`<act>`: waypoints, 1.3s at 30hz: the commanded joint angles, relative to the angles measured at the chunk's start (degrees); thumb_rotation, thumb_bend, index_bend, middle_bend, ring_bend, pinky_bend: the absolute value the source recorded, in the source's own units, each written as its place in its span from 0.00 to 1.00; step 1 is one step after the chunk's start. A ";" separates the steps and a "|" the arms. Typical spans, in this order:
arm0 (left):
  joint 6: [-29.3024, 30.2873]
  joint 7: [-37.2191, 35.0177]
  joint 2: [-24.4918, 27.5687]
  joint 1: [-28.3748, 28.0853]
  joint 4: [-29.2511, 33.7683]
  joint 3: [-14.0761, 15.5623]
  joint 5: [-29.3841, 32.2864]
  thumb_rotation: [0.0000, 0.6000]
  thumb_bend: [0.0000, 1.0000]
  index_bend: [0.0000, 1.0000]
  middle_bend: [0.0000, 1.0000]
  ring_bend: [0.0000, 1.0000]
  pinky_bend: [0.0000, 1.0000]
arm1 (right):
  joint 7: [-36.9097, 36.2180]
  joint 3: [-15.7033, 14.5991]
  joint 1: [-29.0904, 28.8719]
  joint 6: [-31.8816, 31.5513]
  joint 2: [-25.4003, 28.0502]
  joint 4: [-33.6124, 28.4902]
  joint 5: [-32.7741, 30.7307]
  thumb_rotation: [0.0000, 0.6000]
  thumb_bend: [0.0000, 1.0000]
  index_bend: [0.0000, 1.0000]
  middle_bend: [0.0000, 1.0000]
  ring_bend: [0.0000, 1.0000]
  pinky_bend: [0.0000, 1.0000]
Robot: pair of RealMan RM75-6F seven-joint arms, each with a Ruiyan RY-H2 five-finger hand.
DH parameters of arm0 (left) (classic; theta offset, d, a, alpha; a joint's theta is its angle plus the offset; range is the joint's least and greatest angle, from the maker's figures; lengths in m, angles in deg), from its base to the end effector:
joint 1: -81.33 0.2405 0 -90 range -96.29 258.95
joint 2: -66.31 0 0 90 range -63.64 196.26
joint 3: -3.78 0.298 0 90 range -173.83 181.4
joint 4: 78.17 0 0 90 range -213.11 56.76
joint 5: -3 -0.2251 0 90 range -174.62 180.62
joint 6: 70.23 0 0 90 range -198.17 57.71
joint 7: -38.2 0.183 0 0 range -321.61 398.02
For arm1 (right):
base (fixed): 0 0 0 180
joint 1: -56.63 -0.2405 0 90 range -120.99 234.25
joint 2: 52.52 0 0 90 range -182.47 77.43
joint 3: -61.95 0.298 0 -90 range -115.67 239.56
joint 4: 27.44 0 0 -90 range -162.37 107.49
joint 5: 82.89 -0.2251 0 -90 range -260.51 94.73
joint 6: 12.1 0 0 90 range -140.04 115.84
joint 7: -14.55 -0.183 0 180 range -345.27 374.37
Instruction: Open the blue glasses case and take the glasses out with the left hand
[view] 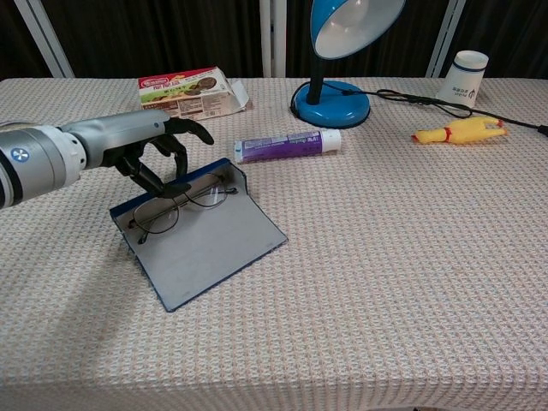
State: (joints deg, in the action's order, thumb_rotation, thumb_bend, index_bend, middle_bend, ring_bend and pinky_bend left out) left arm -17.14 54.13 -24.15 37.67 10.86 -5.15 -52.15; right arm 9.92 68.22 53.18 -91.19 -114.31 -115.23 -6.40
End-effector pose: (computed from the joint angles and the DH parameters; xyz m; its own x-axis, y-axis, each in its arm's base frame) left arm -0.1607 0.3889 -0.0735 0.2763 0.4323 0.8583 0.9448 -0.2857 -0.1602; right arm -0.4077 -0.2268 0.1968 0.3983 -0.0324 0.9167 -0.8984 0.1879 0.3969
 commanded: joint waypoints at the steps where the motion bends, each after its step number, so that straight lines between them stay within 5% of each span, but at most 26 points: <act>1: 0.64 -0.14 0.04 0.19 -0.30 0.10 -1.11 1.00 0.38 0.17 0.57 0.21 0.21 | -0.01 0.00 -0.03 0.05 -0.03 0.05 0.01 1.00 0.25 0.00 0.00 0.00 0.00; 20: 12.55 -2.06 -3.89 3.15 -10.91 5.57 -23.65 1.00 0.38 0.19 0.59 0.23 0.21 | 0.57 -0.03 -0.17 0.14 -0.16 -0.19 0.04 1.00 0.25 0.00 0.00 0.00 0.00; 39: 19.04 -3.38 -8.79 3.62 -25.00 7.31 -35.36 1.00 0.38 0.19 0.59 0.24 0.21 | 0.95 0.01 -0.27 0.37 -0.17 -0.36 -0.28 1.00 0.25 0.00 0.00 0.00 0.00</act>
State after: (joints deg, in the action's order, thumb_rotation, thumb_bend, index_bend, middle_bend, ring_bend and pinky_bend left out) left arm 0.81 50.63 -32.36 41.41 -12.68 1.93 -86.13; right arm 10.87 68.23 52.91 -90.81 -114.48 -115.60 -6.68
